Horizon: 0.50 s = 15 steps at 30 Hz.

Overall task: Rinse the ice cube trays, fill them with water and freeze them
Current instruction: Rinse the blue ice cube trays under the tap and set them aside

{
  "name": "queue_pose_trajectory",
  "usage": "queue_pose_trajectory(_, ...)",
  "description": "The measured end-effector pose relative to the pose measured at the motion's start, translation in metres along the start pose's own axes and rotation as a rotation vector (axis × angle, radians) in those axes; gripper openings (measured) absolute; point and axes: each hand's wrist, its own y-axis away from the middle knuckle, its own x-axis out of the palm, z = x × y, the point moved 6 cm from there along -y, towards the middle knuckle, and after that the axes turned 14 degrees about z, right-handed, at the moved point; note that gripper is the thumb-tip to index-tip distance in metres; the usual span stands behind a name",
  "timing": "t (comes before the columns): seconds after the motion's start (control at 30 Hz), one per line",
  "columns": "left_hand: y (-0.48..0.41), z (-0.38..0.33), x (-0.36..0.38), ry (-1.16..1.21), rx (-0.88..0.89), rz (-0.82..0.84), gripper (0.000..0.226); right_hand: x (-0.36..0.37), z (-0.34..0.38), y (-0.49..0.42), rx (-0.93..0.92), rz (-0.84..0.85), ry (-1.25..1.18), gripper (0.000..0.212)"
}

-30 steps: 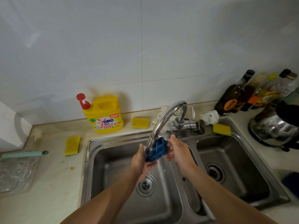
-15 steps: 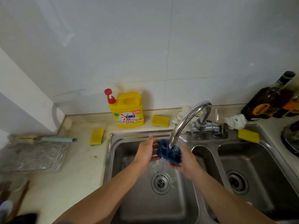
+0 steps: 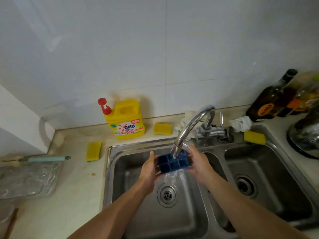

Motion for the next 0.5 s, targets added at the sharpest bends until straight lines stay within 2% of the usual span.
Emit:
queue_pose_trajectory(0.2, -0.027, 0.009, 0.040, 0.032, -0.048, 0.129, 0.065, -0.028, 0.019, 0.018, -0.066, -0.150, 0.158, 0.040)
queue_pose_trajectory(0.33, -0.023, 0.014, 0.054, -0.030, -0.087, 0.156, 0.043, -0.044, 0.009, 0.027, -0.075, -0.191, 0.296, 0.032)
queue_pose_trajectory(0.5, -0.008, 0.010, 0.035, -0.215, -0.041, 0.081, 0.028, -0.037, -0.023, 0.029, 0.079, -0.081, 0.244, 0.037)
